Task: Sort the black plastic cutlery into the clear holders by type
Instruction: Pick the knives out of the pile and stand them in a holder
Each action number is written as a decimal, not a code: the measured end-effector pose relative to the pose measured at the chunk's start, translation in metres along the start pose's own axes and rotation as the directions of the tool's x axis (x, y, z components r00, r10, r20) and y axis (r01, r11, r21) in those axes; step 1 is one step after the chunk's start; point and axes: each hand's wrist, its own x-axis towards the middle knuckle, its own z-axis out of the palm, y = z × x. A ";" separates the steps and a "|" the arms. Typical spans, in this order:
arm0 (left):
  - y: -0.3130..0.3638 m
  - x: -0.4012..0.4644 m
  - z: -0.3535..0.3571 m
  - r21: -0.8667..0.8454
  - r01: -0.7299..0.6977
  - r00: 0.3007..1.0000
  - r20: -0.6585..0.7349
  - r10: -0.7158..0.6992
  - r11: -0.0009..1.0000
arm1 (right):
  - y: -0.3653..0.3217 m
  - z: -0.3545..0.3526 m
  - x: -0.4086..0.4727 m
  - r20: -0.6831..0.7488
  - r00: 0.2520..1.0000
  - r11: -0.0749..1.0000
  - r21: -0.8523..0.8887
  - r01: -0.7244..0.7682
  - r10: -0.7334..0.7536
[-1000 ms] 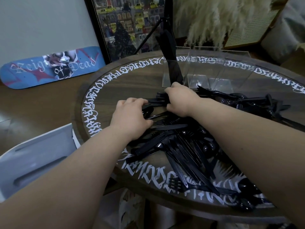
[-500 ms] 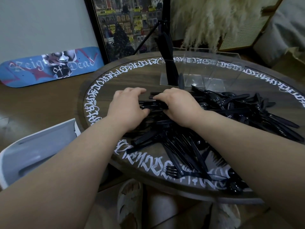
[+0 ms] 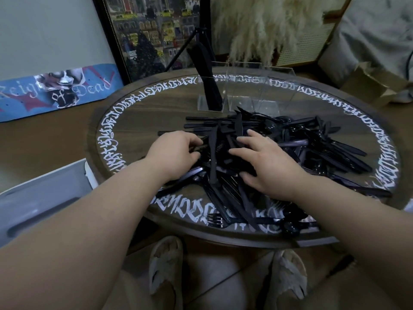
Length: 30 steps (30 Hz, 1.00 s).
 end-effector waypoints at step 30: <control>0.022 0.007 -0.005 -0.566 0.415 0.894 0.110 -0.434 0.712 | 0.009 -0.023 0.012 -0.116 0.935 0.906 0.311 -0.286 0.335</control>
